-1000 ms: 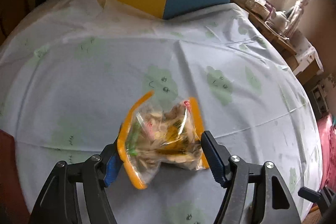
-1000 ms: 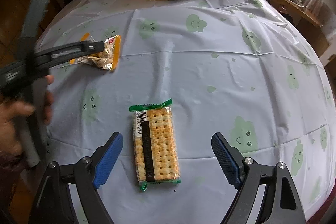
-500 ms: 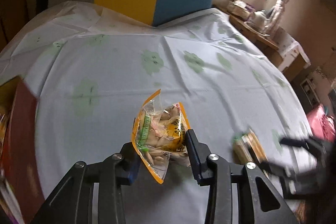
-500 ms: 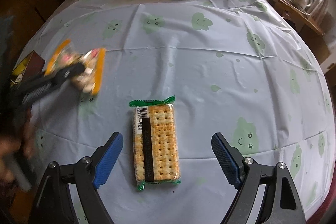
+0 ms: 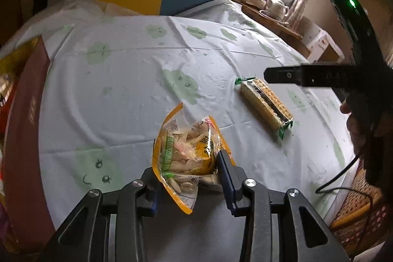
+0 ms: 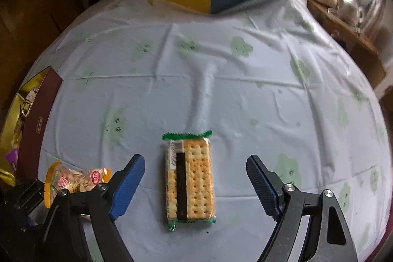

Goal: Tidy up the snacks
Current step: 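Reach the left tool to the orange-edged snack bag and grasp it, then lift the orange-edged bag with left tool while right tool grasps the cracker packet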

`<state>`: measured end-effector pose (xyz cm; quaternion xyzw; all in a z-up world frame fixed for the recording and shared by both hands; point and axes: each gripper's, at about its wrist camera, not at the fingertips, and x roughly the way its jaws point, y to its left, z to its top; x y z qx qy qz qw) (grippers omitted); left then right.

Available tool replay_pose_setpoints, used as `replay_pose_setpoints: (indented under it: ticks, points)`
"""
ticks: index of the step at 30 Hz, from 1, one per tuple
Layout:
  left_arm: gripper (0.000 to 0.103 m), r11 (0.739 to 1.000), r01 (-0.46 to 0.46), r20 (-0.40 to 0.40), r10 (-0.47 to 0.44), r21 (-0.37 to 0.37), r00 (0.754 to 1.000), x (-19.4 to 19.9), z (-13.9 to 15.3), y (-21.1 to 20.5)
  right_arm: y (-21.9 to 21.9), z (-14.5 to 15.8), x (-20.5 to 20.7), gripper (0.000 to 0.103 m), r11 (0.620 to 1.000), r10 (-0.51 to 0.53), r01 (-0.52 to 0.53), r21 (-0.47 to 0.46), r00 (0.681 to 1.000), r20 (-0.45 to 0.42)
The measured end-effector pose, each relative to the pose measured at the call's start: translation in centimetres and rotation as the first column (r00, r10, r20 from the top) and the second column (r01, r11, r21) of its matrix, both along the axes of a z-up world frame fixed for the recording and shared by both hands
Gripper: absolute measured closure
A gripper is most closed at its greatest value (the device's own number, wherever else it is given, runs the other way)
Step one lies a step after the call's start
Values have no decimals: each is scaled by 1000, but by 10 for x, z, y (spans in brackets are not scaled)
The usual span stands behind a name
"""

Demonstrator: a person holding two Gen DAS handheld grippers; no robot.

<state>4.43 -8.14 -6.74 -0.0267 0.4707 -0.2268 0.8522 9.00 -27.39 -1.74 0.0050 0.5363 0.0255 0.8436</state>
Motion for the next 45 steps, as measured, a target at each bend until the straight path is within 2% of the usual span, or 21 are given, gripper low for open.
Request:
replay_pose_setpoints:
  ticks: [6, 9, 13, 14, 15, 17, 18, 19, 20, 24, 27, 32, 35, 36, 37, 39, 44, 45]
  points:
    - [62, 1000, -2, 22, 2, -13, 1000, -8, -3, 2, 14, -2, -1, 18, 995, 30, -30, -96, 1000, 2]
    - [62, 1000, -1, 22, 2, -10, 1000, -10, -2, 5, 14, -1, -2, 19, 996, 37, -36, -77, 999, 8]
    - [63, 1000, -13, 19, 13, -4, 1000, -15, -1, 8, 16, 3, -5, 29, 998, 36, -34, -56, 999, 36]
    - [63, 1000, -12, 25, 12, 0, 1000, -16, 0, 10, 16, 4, -6, 32, 998, 30, -28, -58, 999, 45]
    - [63, 1000, -16, 25, 16, -1, 1000, -17, 0, 11, 16, 5, -7, 41, 998, 23, -20, -60, 998, 53]
    - [63, 1000, -24, 24, 24, 1, 999, -19, 1, 11, 15, 2, -6, 45, 998, 17, -14, -58, 999, 42]
    - [63, 1000, -25, 31, 25, 7, 999, -21, 2, 11, 14, 1, -6, 56, 998, 17, -14, -64, 999, 38]
    - [64, 1000, -24, 37, 23, 13, 999, -21, 3, 10, 15, 0, -6, 74, 997, 20, -17, -73, 999, 36]
    - [64, 1000, -20, 45, 20, 20, 999, -23, 4, 10, 14, -2, -5, 79, 997, 23, -21, -77, 999, 29]
    - [64, 999, -25, 44, 24, 21, 999, -25, 5, 12, 11, -7, -2, 79, 994, 22, -21, -111, 1000, 11]
    - [64, 999, -18, 49, 16, 34, 999, -27, 7, 11, 0, -10, 2, 79, 995, -18, 17, -103, 1000, -9]
    - [64, 999, -15, 46, 13, 34, 999, -30, 9, 11, -17, -12, 7, 79, 995, -80, 83, 53, 995, -64]
    - [64, 999, -15, 43, 13, 40, 999, -31, 10, 12, -13, -21, 8, 78, 997, -72, 76, 34, 992, -104]
    - [64, 999, -14, 43, 12, 43, 999, -32, 11, 11, -13, -26, 9, 72, 995, -66, 75, 62, 988, -137]
    - [65, 999, -13, 46, 10, 46, 999, -33, 13, 11, -14, -30, 9, 55, 993, -65, 80, 86, 985, -160]
    - [66, 999, -16, 60, 13, 49, 998, -34, 19, 12, -12, -33, 9, 44, 993, -61, 76, 88, 984, -170]
    - [66, 999, -29, 84, 26, 42, 996, -38, 35, 18, 5, -40, 7, 45, 1000, 1, 3, 22, 984, -176]
    - [67, 999, -33, 94, 29, 43, 995, -39, 40, 20, 10, -43, 5, 55, 1000, 12, -14, -9, 983, -181]
